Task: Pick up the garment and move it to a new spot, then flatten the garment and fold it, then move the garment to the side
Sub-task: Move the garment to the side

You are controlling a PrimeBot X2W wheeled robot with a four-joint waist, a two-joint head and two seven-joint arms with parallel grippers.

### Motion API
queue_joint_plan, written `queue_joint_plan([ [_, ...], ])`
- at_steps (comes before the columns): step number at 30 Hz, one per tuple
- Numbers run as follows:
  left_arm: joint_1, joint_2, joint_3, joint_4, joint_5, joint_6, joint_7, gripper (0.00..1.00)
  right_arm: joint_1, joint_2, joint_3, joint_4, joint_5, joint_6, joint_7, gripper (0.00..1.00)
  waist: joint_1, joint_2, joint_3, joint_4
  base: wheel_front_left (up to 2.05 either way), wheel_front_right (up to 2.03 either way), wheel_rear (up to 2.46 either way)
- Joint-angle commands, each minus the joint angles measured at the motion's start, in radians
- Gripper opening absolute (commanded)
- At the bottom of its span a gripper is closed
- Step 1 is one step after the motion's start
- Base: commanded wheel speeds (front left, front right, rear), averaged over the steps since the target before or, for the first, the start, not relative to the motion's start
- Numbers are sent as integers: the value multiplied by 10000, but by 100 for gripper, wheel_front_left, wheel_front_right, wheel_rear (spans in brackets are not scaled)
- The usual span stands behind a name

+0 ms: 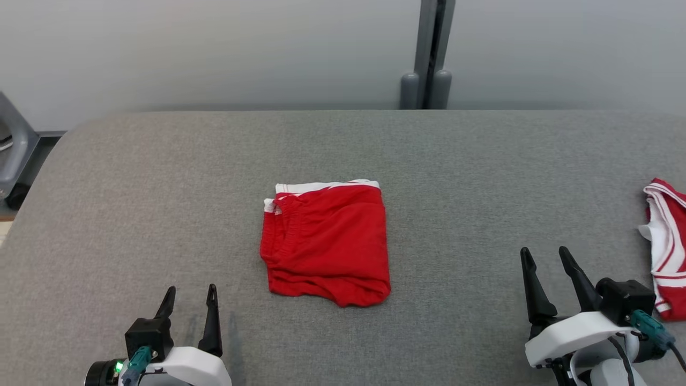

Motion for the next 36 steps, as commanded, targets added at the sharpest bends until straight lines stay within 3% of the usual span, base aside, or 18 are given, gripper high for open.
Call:
queue_joint_plan([
  [1, -231, 56, -68, 22, -30, -4, -15, 100, -171, -43, 104, -42, 112, -1, 4, 100, 0, 0, 335, 425, 0, 0, 0],
  [17, -539, 46, -564, -73, -308, 83, -15, 100, -1354, -57, 827, 1155, 353, -1, 4, 100, 0, 0, 1195, 2960, 0, 0, 0],
  [29, -618, 45, -769, -147, -445, 109, -15, 100, -1822, -56, 729, 2685, 707, -1, 4, 100, 0, 0, 1313, 3754, 0, 0, 0],
  [30, -623, 48, -771, -162, -458, 124, -15, 100, -1871, -56, 729, 2767, 732, -1, 4, 96, 0, 0, 1335, 3759, 0, 0, 0],
  [32, -610, 49, -755, -179, -458, 156, -15, 100, -1963, -51, 760, 2990, 708, -1, 5, 26, 0, 0, 1369, 3743, 0, 0, 0],
  [33, -601, 48, -746, -187, -463, 175, -15, 100, -2000, -54, 755, 3057, 761, -1, 5, 0, 0, 0, 1383, 3722, 0, 0, 0],
  [36, -658, 48, -804, -197, -530, 160, -15, 100, -2116, -57, 734, 3269, 922, -1, 5, 0, 0, 0, 1399, 3625, 0, 0, 0],
])
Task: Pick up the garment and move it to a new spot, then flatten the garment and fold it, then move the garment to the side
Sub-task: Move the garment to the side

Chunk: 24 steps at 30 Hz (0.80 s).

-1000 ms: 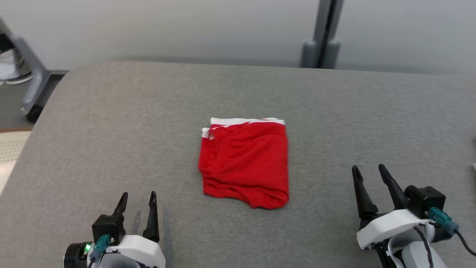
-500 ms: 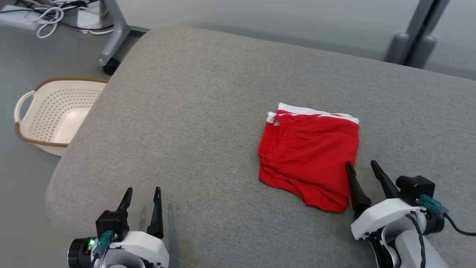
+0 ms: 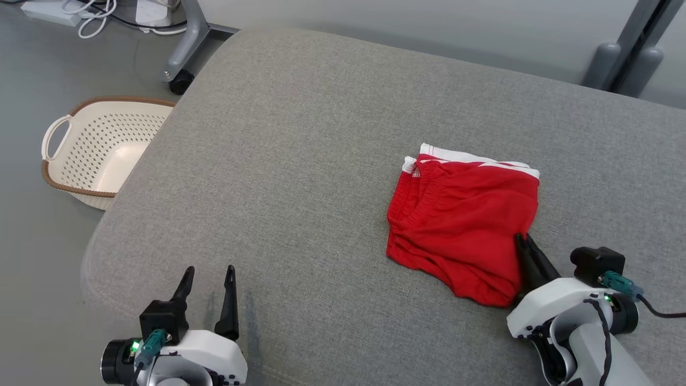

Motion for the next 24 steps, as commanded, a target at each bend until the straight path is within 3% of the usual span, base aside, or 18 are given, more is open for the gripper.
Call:
queue_joint_plan([
  [1, -222, 38, -34, -60, -34, 40, -15, 100, -36, -76, -21, 189, 79, -1, 7, 0, 0, 0, 4, -100, 0, 0, 0],
  [6, -259, 41, -71, -76, 56, -2, -15, 100, -127, -92, -122, 56, 197, -3, 6, 0, 0, 0, -118, -513, 0, 0, 0],
  [12, -169, 40, 106, -87, 263, -108, -15, 100, 18, -92, 140, -221, 485, -3, 4, 0, 0, 0, -332, -1583, 0, 0, 0],
  [24, -508, 43, 24, -156, 476, -320, -15, 100, 175, -75, 703, -666, 824, -3, 4, 0, 0, 0, -278, -5566, 0, 0, 0],
])
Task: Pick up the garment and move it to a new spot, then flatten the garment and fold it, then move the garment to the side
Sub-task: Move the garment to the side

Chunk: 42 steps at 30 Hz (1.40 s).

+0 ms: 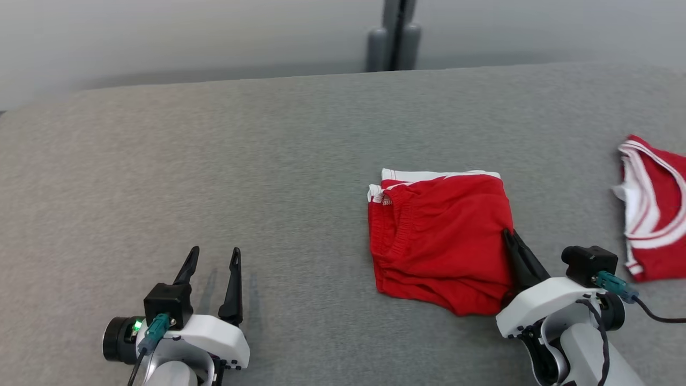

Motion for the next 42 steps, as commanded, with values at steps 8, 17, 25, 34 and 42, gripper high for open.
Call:
queue_joint_plan([
  [8, -460, 58, -295, -70, 250, -210, -15, 100, 258, -63, -21, -267, 196, -5, 0, 0, 0, -1, 347, -3097, 0, 0, 0],
  [17, -573, 58, -357, -31, 518, -383, -15, 100, 72, -65, 239, -462, 238, -5, 1, 0, 0, -1, 603, -3974, 0, 0, 0],
  [25, -651, 53, -443, 28, 503, -432, -15, 100, -770, -175, 52, -389, -1515, -5, 1, 0, 0, -1, 817, -3621, 0, 0, 0],
  [34, -636, 50, -366, 29, 567, -431, -16, 100, -1988, -1432, -528, -101, -2724, -5, 1, 0, 0, -1, 1052, -2901, 0, 0, 0],
  [42, -790, 52, -313, -11, 668, -511, -15, 100, -2953, -2672, -1905, 1066, -3487, -5, -1, 0, 0, -1, 1271, -2287, 0, 0, 0],
])
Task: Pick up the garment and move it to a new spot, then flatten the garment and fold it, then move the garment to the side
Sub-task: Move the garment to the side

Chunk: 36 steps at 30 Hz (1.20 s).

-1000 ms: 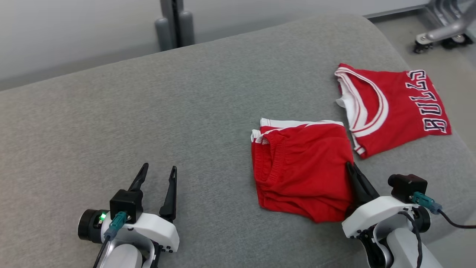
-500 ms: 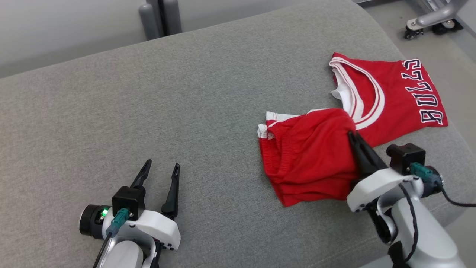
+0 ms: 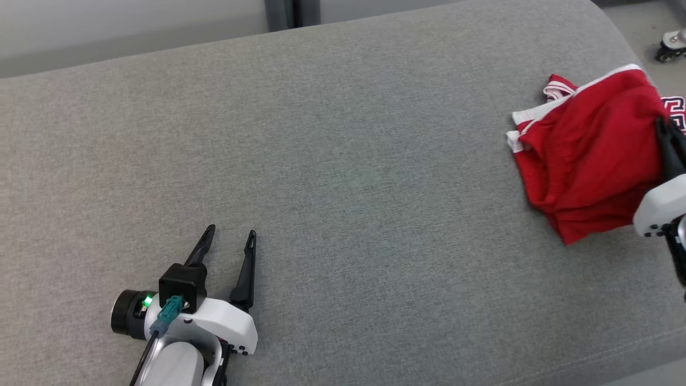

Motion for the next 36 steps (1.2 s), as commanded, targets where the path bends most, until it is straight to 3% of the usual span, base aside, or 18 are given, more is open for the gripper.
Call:
queue_joint_plan([
  [1, -170, 52, 47, -20, 80, -73, -15, 100, -134, -114, -179, 96, -85, -5, -3, 0, 0, 0, 74, 135, 0, 0, 0],
  [9, -283, 51, 66, -33, 175, -117, -15, 100, -532, -655, -2293, 1121, -1966, -5, -3, 0, 0, 0, 211, 676, 0, 0, 0],
  [10, -275, 49, 84, -41, 167, -102, -15, 100, -549, -631, -2632, 1083, -2214, -5, -1, 9, 0, 0, 219, 726, 0, 0, 0],
  [11, -253, 52, 100, -47, 169, -96, -15, 100, -545, -579, -2988, 1037, -2462, -5, -3, 40, 0, 0, 225, 764, 0, 0, 0],
  [12, -236, 51, 115, -45, 175, -86, -15, 100, -535, -514, -3318, 958, -2706, -5, -3, 100, 0, 0, 229, 798, 0, 0, 0],
  [16, -193, 51, 160, -14, 122, -63, -15, 100, -552, 11, -4449, 439, -3523, -5, -1, 100, 0, 0, 174, 911, 0, 0, 0],
  [21, -75, 51, 253, -41, -2, 28, -15, 100, -298, 1011, -4651, -662, -3654, -5, 0, 100, 0, 0, -10, 969, 0, 0, 0],
  [29, 85, 52, 353, -37, -137, 133, -15, 100, 392, 2094, -3412, -1529, -2954, -5, 0, 100, 0, 0, -319, 1024, 0, 0, 0],
  [36, 193, 49, 367, -65, -225, 190, -15, 100, 1033, 2439, -2365, -1741, -2229, -5, 0, 100, 0, 0, -515, 1272, 0, 0, 0],
])
